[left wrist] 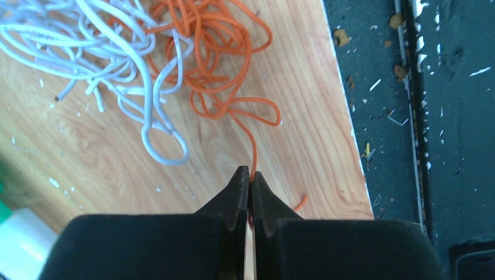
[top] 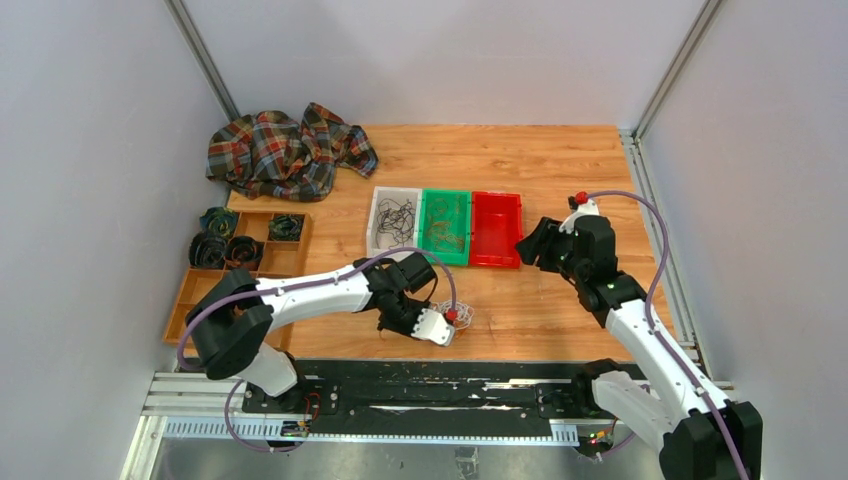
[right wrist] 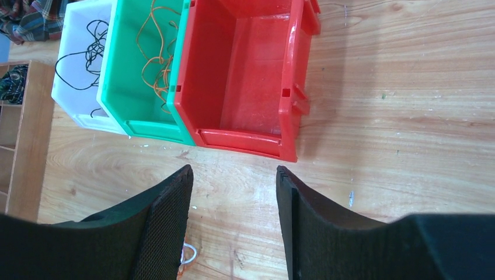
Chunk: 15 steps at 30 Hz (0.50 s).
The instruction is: Untangle the cables
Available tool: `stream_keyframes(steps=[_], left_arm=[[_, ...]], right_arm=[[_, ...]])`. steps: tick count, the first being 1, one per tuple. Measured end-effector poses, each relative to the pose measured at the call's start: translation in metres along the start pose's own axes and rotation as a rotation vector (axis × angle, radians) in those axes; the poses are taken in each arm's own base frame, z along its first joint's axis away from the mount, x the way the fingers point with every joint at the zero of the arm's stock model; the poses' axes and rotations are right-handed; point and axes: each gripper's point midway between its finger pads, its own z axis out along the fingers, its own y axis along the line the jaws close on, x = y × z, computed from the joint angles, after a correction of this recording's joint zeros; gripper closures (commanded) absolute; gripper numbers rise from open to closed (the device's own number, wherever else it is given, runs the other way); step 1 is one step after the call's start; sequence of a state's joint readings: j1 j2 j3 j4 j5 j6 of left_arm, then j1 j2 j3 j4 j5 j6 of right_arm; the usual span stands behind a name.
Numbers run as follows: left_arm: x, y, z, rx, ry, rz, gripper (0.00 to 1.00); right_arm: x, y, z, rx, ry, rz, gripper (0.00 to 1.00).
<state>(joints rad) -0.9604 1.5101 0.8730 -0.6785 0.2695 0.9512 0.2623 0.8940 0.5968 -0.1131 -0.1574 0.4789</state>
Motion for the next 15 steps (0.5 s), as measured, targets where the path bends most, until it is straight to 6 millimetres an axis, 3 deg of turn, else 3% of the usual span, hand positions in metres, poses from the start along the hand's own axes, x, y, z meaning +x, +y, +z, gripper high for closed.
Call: stream_keyframes(steps=[4,7,10,15], left_arm=[[0.004,0.002,-0.013,-0.035,0.032,-0.006,0.99],[-0.003,0.009,-0.036,-0.071,0.04,-0.01,0.99],[-0.022,0.026,-0.07,-0.135,0.016,-0.006,0.99],[-0.06,0.057,-0.144,-0.317,-0.063,-0.002,0.99]], right_arm=[[0.002,0.0,0.0,-0.002,0.01,0.0,0.39],[0.005,0.006,0.0,-0.035,0.024,-0.007,0.33],[0.006,0.017,-0.001,-0.082,0.029,-0.028,0.28],[0.004,0.056,-0.008,-0.231,0.026,-0.104,0.22]])
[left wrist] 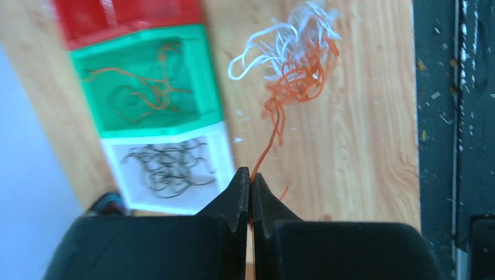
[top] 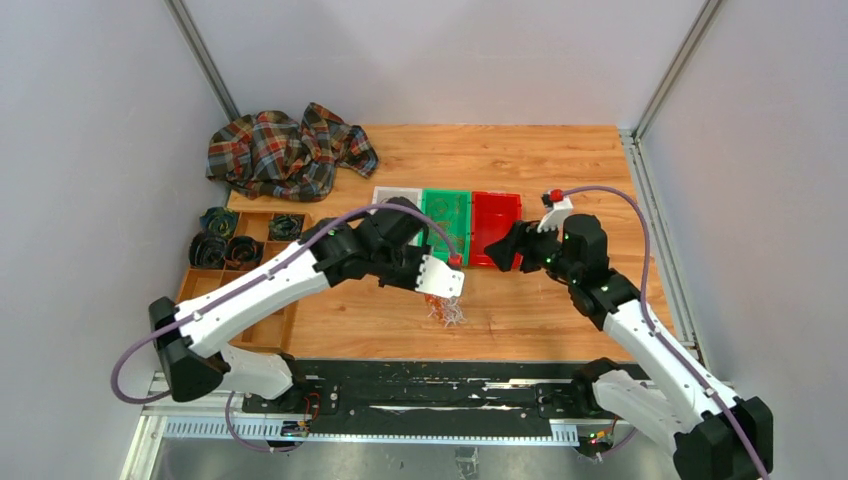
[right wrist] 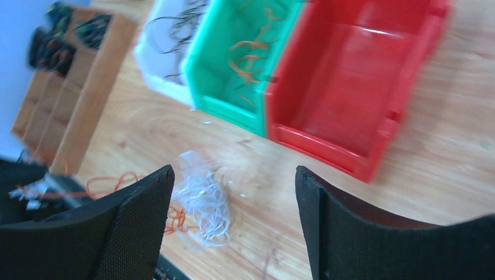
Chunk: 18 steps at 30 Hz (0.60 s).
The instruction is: Untangle the cables
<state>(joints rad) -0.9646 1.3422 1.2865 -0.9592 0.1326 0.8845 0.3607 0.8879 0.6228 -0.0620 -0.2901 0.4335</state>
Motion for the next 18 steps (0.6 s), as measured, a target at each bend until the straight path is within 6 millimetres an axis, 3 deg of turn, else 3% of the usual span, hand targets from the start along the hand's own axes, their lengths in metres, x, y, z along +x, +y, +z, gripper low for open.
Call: stream_keyframes(steps=[4,7,14,18], left_arm=[[-0.024,0.028,-0.046,-0.133,-0.074,0.014,0.99],[-0.035,0.038,-0.068,-0.188,-0.111,0.016,0.99],[-0.039,0.042,-0.08,-0.21,-0.121,0.019,0.99],[-0.042,0.047,-0.09,-0.231,-0.125,0.027,0.99]], right_arm=[[0.003,0.05,0.0,-0.19,0.0,-0.102,0.21],[0.006,0.082,-0.004,-0.306,-0.011,-0.168,0.21],[0.007,0.14,-0.018,-0.504,-0.067,-0.261,0.21],[0.005,0.169,-0.02,-0.578,-0.071,-0.286,0.26]])
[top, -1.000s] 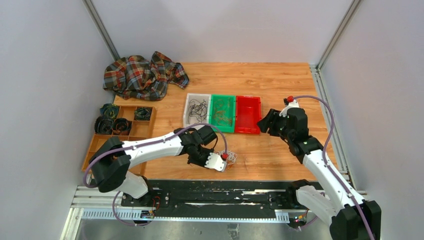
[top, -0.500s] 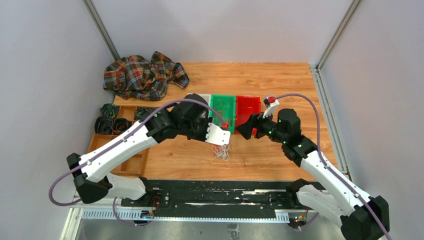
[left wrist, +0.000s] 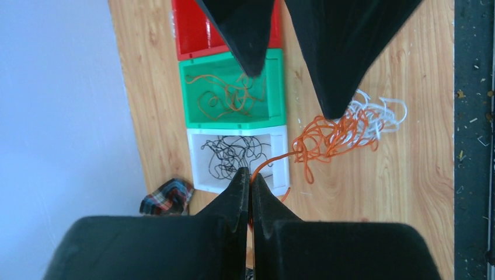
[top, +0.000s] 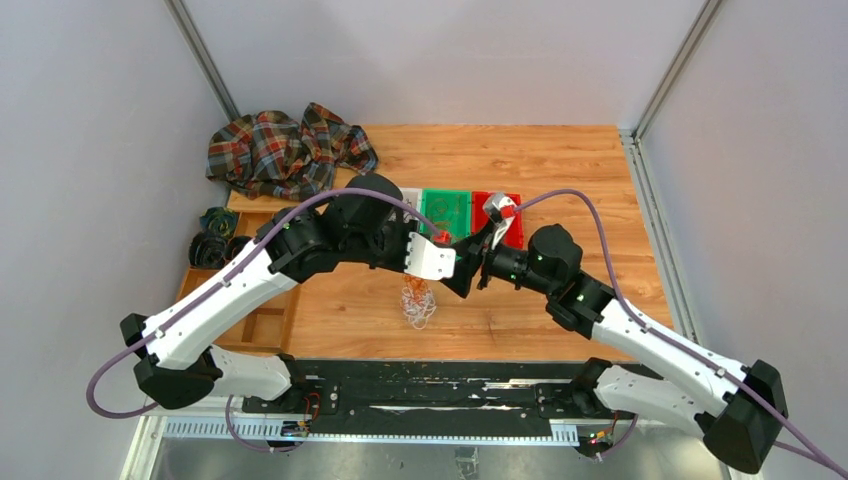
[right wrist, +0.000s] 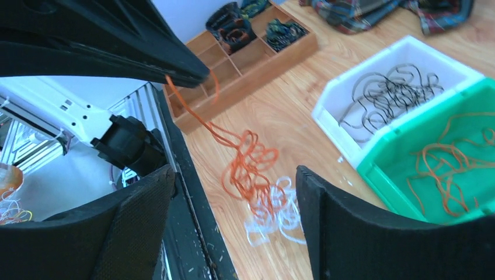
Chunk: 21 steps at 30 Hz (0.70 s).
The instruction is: Untangle the cables
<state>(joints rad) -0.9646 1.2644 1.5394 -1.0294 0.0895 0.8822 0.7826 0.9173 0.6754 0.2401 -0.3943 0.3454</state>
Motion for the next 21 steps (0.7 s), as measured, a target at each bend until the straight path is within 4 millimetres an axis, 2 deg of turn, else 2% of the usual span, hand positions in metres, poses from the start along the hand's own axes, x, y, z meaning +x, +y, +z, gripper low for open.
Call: stream_keyframes(steps=[5,10,16,21], left_arm=[[-0.01,0.01,-0.01,-0.032,-0.029,0.007,0.99],[-0.018,0.018,-0.019,-0.053,-0.056,0.023,0.99],[-0.032,0.032,-0.038,-0.106,-0.103,0.043,1.0],[-0.045,0.046,-0.056,-0.161,-0.142,0.069,0.99]], right_arm=[[-0.009,0.014,0.021,-0.032,-0.014,-0.014,0.45],[0.001,0.0,0.037,0.017,0.01,0.006,0.57],[0.017,-0.015,0.04,0.078,0.032,0.022,0.59],[0.038,-0.026,0.037,0.12,0.063,0.039,0.57]])
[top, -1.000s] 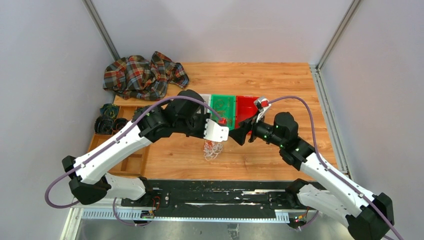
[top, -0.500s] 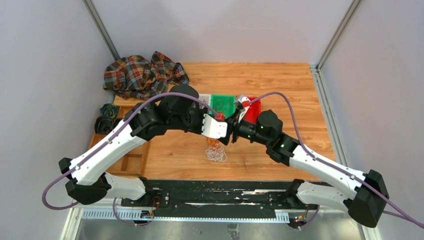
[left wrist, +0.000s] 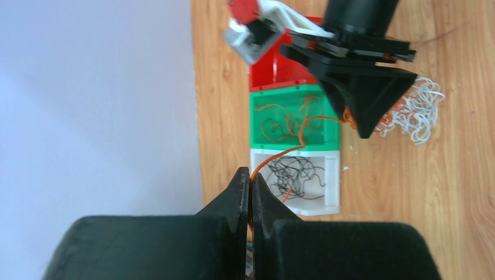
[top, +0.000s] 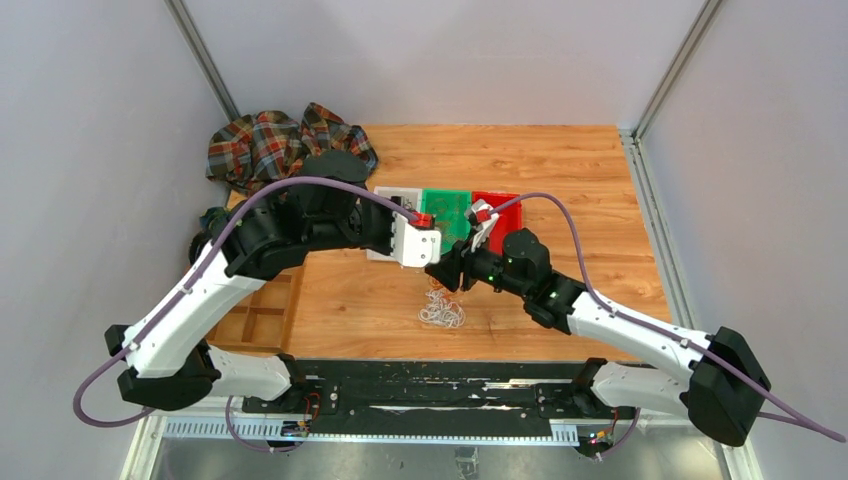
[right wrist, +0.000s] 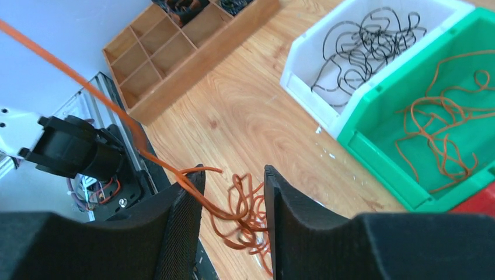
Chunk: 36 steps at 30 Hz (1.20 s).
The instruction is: Untangle the cables
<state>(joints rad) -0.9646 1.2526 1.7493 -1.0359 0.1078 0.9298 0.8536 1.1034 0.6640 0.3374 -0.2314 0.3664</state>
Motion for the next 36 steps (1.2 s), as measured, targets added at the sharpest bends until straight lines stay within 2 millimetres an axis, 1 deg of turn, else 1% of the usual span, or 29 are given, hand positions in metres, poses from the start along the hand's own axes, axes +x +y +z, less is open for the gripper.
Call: stream_keyframes(steps=[4,7,9,11,16,20,21,22,24,26,28,31,33,36], left_arm=[[-0.011,0.021,-0.015,-0.068,-0.018,0.025,1.0],[-0.02,0.041,-0.027,-0.131,-0.028,0.042,1.0],[-0.025,0.053,-0.033,-0.168,-0.031,0.053,0.99],[-0.03,0.064,-0.039,-0.204,-0.03,0.066,0.99],[-0.048,0.108,-0.057,-0.376,-0.062,0.081,0.99],[-0.065,0.141,-0.075,-0.532,-0.12,0.081,0.99],[-0.073,0.154,-0.084,-0.602,-0.152,0.078,0.99],[-0.075,0.157,-0.086,-0.616,-0.159,0.077,0.99],[-0.083,0.168,-0.096,-0.68,-0.196,0.074,0.99],[-0.089,0.175,-0.106,-0.727,-0.228,0.071,0.99],[-0.093,0.179,-0.113,-0.754,-0.251,0.068,1.0],[-0.092,0.176,-0.116,-0.765,-0.265,0.064,0.99],[-0.09,0.173,-0.114,-0.759,-0.262,0.064,0.99],[-0.088,0.171,-0.11,-0.752,-0.259,0.063,0.99]], right_arm=[[0.02,-0.008,-0.002,0.025,0.033,0.024,0.53],[0.035,-0.013,-0.004,0.038,0.057,0.048,0.51],[0.041,-0.015,-0.005,0.043,0.067,0.059,0.48],[0.043,-0.015,-0.005,0.044,0.068,0.068,0.47],[0.045,-0.015,-0.005,0.044,0.069,0.08,0.46],[0.045,-0.014,-0.005,0.043,0.069,0.086,0.46],[0.045,-0.013,-0.005,0.04,0.068,0.087,0.46],[0.046,-0.013,-0.005,0.04,0.068,0.09,0.46],[0.047,-0.013,-0.005,0.04,0.07,0.095,0.46],[0.047,-0.013,-0.005,0.04,0.069,0.097,0.42],[0.045,-0.013,-0.007,0.043,0.064,0.095,0.36],[0.033,-0.009,-0.012,0.041,0.04,0.086,0.34],[0.013,-0.002,-0.015,0.028,-0.005,0.072,0.34],[-0.024,0.013,-0.016,-0.009,-0.084,0.041,0.36]])
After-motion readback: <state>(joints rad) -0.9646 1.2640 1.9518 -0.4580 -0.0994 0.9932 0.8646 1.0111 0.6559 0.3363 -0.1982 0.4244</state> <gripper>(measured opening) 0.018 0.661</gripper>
